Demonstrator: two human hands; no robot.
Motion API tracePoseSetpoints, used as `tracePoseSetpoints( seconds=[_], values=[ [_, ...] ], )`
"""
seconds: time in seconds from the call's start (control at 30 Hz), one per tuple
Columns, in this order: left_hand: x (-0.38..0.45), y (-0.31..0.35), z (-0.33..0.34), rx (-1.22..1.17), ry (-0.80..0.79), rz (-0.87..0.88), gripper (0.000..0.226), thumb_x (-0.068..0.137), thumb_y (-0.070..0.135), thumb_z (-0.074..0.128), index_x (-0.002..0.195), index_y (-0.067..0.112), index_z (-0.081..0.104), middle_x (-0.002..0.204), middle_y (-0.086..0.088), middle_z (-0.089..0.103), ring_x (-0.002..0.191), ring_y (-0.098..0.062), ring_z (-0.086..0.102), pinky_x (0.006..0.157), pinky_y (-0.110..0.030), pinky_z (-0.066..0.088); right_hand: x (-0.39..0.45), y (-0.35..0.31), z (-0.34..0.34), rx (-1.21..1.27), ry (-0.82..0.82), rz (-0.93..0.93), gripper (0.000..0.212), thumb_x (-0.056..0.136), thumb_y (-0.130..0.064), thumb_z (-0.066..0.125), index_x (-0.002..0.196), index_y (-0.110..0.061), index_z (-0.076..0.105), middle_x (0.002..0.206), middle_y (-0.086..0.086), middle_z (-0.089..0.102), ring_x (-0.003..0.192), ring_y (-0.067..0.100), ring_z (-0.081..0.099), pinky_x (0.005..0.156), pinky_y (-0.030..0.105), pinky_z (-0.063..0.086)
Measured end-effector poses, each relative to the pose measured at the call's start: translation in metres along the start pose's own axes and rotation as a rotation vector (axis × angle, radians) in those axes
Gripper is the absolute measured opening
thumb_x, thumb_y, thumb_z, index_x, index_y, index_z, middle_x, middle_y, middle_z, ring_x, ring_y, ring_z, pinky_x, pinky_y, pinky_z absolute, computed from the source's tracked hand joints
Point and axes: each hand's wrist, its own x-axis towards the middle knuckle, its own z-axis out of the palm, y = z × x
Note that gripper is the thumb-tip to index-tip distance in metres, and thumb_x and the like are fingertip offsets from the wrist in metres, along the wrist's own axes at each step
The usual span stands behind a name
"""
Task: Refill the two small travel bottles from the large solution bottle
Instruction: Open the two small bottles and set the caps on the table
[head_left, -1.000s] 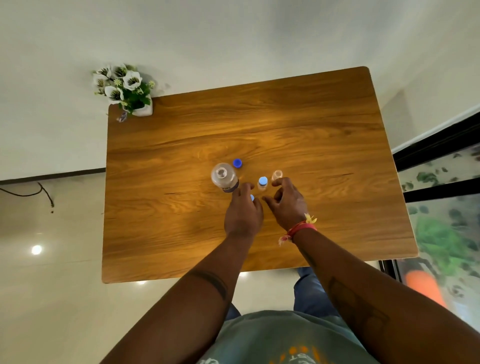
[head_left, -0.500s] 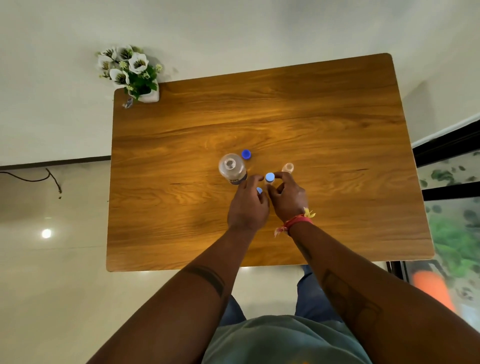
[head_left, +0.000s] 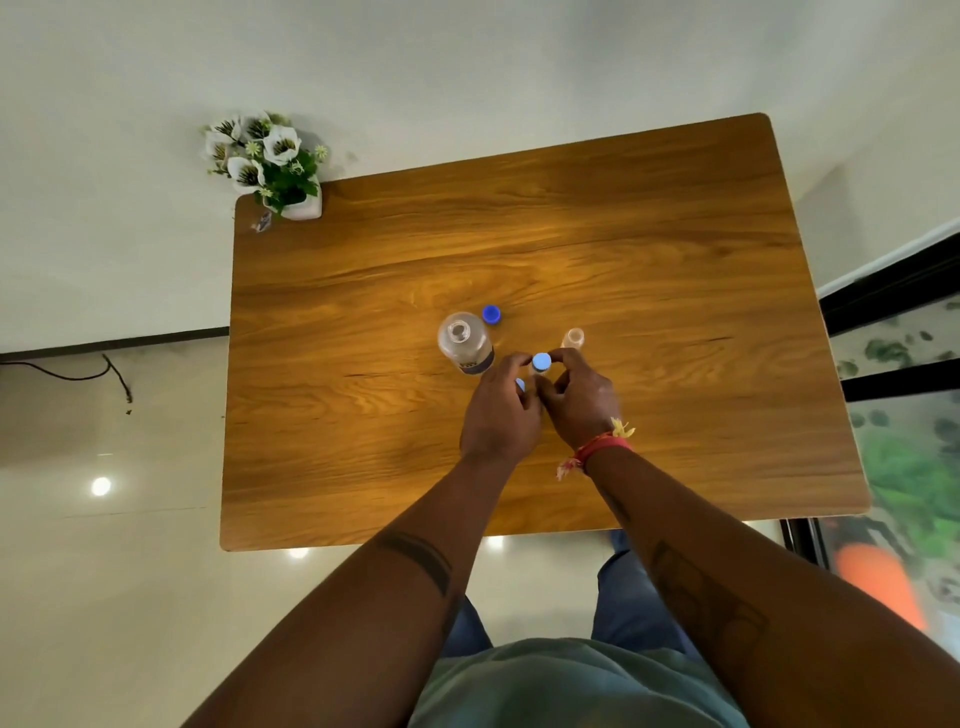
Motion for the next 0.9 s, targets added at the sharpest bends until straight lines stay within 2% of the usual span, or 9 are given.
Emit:
tracePoseSetpoints(
  seconds=[0.07,0.17,0.33,0.4,0.5,0.6,0.73,0.83,0.9],
  values=[
    [-0.003,0.004,-0.005,0.010,0.015,0.004,0.045,0.095,0.019,0.061,0.139,0.026,0.052,0.111,-0.002,0.069,0.099,-0.018,0.065,0.078,-0.030,0.053,-0.004,-0.001,-0.003,-0.008,0.016,-0.026,0.031,0.089,-0.038,0.068,0.117,-0.027,0.060,0.074,-0.005,0.060,0.068,0.014,0.057,0.055,0.025,0.035],
    [-0.011,0.015,-0.019,-0.009,0.047,-0.010,0.039,0.096,0.023,0.060,0.135,0.025,0.055,0.111,0.000,0.067,0.096,-0.015,0.063,0.079,-0.034,0.055,-0.013,-0.006,-0.013,-0.027,0.061,-0.076,0.036,0.086,-0.044,0.069,0.115,-0.025,0.059,0.076,-0.006,0.059,0.070,0.013,0.057,0.061,0.026,0.037],
    [-0.014,0.035,-0.051,0.000,0.093,0.114,0.033,0.098,0.029,0.058,0.130,0.022,0.060,0.112,0.003,0.067,0.095,-0.012,0.063,0.080,-0.033,0.054,-0.030,-0.026,-0.035,-0.035,0.131,-0.226,0.042,0.085,-0.047,0.068,0.112,-0.016,0.059,0.101,0.000,0.066,0.088,0.021,0.065,0.070,0.029,0.047],
    [-0.007,0.044,-0.065,-0.013,0.076,0.173,0.035,0.098,0.032,0.058,0.131,0.021,0.059,0.110,0.004,0.065,0.092,-0.010,0.062,0.078,-0.031,0.053,-0.031,-0.041,-0.047,-0.004,0.087,-0.180,0.041,0.086,-0.047,0.069,0.114,-0.020,0.054,0.112,-0.002,0.068,0.089,0.022,0.068,0.069,0.030,0.049],
    [0.003,0.059,-0.089,-0.013,0.042,0.232,0.040,0.097,0.033,0.062,0.135,0.026,0.057,0.099,0.008,0.056,0.082,-0.008,0.052,0.073,-0.026,0.046,-0.030,-0.066,-0.063,0.011,0.050,-0.160,0.036,0.087,-0.049,0.067,0.110,-0.028,0.048,0.111,-0.005,0.070,0.090,0.018,0.071,0.071,0.035,0.056],
    [0.007,0.075,-0.106,-0.001,0.056,0.282,0.040,0.097,0.033,0.062,0.136,0.033,0.056,0.104,0.008,0.057,0.088,-0.007,0.053,0.078,-0.027,0.048,-0.026,-0.087,-0.078,-0.011,0.032,-0.227,0.034,0.090,-0.046,0.065,0.116,-0.032,0.048,0.110,-0.011,0.069,0.089,0.015,0.072,0.072,0.037,0.058],
    [0.010,0.096,-0.123,-0.048,0.085,0.308,0.032,0.100,0.031,0.059,0.132,0.031,0.056,0.113,0.007,0.063,0.096,-0.011,0.058,0.078,-0.028,0.049,-0.021,-0.111,-0.099,-0.070,-0.017,-0.349,0.042,0.093,-0.038,0.063,0.134,-0.034,0.051,0.117,-0.011,0.069,0.096,0.009,0.070,0.073,0.030,0.056],
    [0.014,0.103,-0.133,-0.012,0.093,0.374,0.035,0.103,0.027,0.055,0.137,0.027,0.054,0.130,0.003,0.063,0.111,-0.015,0.060,0.089,-0.030,0.050,-0.014,-0.121,-0.106,-0.106,-0.003,-0.422,0.037,0.095,-0.036,0.061,0.131,-0.030,0.056,0.114,-0.007,0.068,0.095,0.012,0.068,0.073,0.031,0.056],
    [0.017,0.105,-0.137,0.010,0.107,0.386,0.033,0.104,0.024,0.053,0.137,0.024,0.055,0.133,0.002,0.062,0.114,-0.018,0.060,0.090,-0.031,0.050,-0.010,-0.126,-0.109,-0.123,0.004,-0.445,0.038,0.094,-0.036,0.061,0.131,-0.028,0.057,0.115,-0.006,0.067,0.092,0.013,0.067,0.075,0.033,0.056]
  ],
)
